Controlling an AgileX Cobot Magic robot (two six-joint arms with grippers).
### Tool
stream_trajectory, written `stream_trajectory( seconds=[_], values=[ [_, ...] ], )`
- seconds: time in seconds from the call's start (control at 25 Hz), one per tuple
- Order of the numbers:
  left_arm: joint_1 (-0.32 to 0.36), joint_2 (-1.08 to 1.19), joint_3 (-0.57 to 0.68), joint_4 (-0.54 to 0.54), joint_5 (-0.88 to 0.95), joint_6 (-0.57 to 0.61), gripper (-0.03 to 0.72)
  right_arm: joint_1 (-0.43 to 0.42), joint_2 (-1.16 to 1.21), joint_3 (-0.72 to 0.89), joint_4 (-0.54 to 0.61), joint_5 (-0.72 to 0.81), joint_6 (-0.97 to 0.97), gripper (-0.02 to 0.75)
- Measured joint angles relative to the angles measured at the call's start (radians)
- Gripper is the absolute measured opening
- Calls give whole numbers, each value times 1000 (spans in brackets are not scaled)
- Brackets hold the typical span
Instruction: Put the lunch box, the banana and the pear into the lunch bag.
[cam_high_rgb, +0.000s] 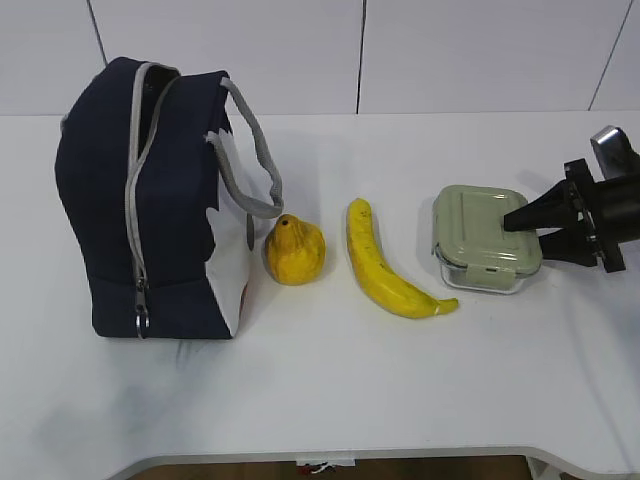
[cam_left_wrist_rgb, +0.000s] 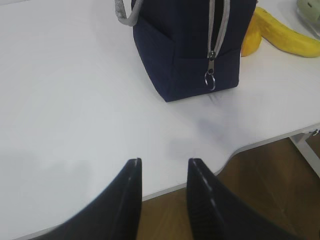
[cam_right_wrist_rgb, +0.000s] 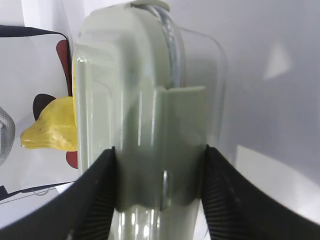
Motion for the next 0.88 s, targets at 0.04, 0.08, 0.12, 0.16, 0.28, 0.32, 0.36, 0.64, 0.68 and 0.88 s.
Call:
stream_trajectory(
  seconds=[0.04, 0.08, 0.12, 0.16, 0.28, 0.32, 0.36, 0.64, 0.68, 0.88],
  values=[
    [0, 0, 0, 0, 0, 0, 239, 0, 0, 0, 0, 0, 7, 391],
    [0, 0, 0, 0, 0, 0, 239, 0, 0, 0, 0, 0, 17, 391],
    [0, 0, 0, 0, 0, 0, 239, 0, 0, 0, 0, 0, 29, 391],
    [0, 0, 0, 0, 0, 0, 239, 0, -2, 0, 0, 0, 37, 391],
    [0, 0, 0, 0, 0, 0, 239, 0, -17, 0, -11, -8, 56, 391],
    [0, 0, 0, 0, 0, 0, 239, 0, -26, 0, -18, -12, 59, 391],
    [0, 0, 0, 0, 0, 0, 239, 0, -35, 0, -20, -17, 61, 391],
    [0, 0, 0, 0, 0, 0, 239, 12, -103, 0, -22, -21, 98, 391],
    [0, 0, 0, 0, 0, 0, 239, 21, -109, 0, -22, -22, 107, 391],
    [0, 9, 0, 0, 0, -11, 239, 106, -166, 0, -20, -22, 128, 391]
  ],
)
